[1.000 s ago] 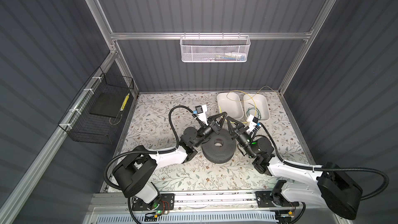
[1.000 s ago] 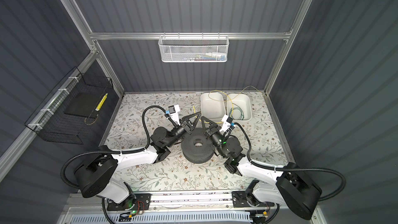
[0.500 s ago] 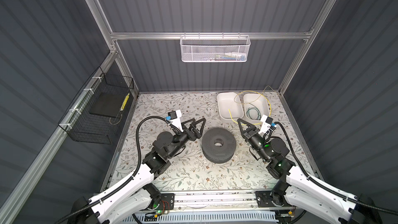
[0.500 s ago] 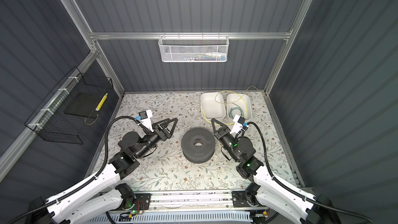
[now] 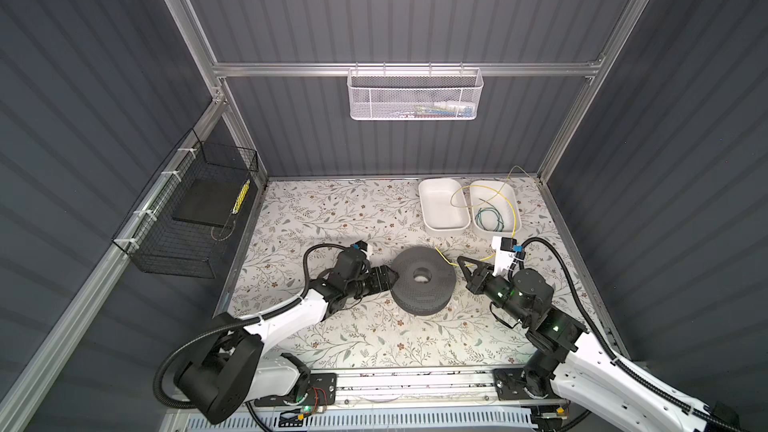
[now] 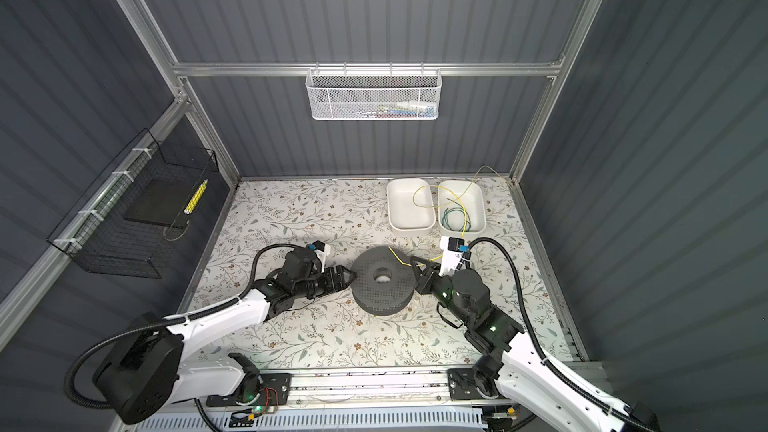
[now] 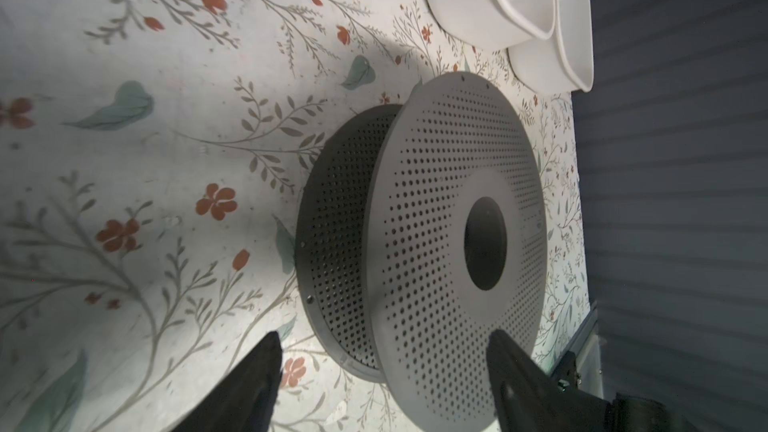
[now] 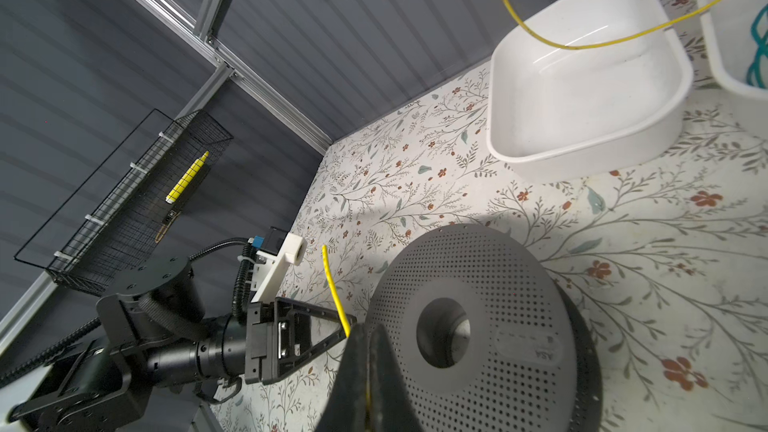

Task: Wrap the cables

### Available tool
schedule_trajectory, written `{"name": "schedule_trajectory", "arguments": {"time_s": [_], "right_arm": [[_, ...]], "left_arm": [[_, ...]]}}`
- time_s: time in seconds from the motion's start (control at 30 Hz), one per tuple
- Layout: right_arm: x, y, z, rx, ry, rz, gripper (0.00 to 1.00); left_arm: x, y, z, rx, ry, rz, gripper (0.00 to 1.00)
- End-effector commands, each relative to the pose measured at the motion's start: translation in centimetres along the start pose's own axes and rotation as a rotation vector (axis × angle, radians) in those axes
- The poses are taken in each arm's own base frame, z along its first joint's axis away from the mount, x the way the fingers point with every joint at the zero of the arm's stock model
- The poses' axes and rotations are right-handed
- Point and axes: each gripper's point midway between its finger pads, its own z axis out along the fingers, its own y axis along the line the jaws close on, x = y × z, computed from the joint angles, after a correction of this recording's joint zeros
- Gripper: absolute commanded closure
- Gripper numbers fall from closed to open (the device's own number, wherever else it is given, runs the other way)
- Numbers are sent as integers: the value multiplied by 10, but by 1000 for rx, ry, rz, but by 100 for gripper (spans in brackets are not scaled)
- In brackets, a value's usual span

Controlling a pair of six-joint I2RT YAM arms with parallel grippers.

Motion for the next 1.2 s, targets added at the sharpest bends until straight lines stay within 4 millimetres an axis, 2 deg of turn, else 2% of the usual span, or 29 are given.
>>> {"name": "schedule_trajectory", "arguments": {"time_s": [0.0,0.33,0.47,0.5,0.6,0.7,0.83,0.93,1.03,1.1,1.17], "right_arm": [[1,1,-1,-2,18,-41,100],[1,4,1,-25,17,-27,100],[0,6,1,-32,11,-13,100],[-1,6,0,-34,10,-15,100],[-6,8,-4,-35,-2,-14,100],[-9,11,-8,-38,-4,-25,100],[-14,13,-14,-34,-13,-49,100],[-20,17,-20,-35,-19,-81,100],[-23,22,-23,-44,-8,-118,100],[-23,24,-24,-48,5,-143,100],[-25,26,-25,-47,8,-159,100]], "left_arm": [[1,-25,8,190,1,-9,30],[-3,-30,15,323,-77,-26,53],[0,-26,30,368,-61,-103,77],[0,-25,31,386,-70,-120,86],[-5,-20,30,413,-111,-166,100],[-10,-18,27,396,-124,-177,100],[-19,-32,16,307,-94,-86,100],[-40,-36,-9,20,-74,123,100],[-61,-56,-42,-120,-51,294,100],[-63,-63,-51,-186,-5,380,100],[-55,-69,-53,-271,56,502,100]]}}
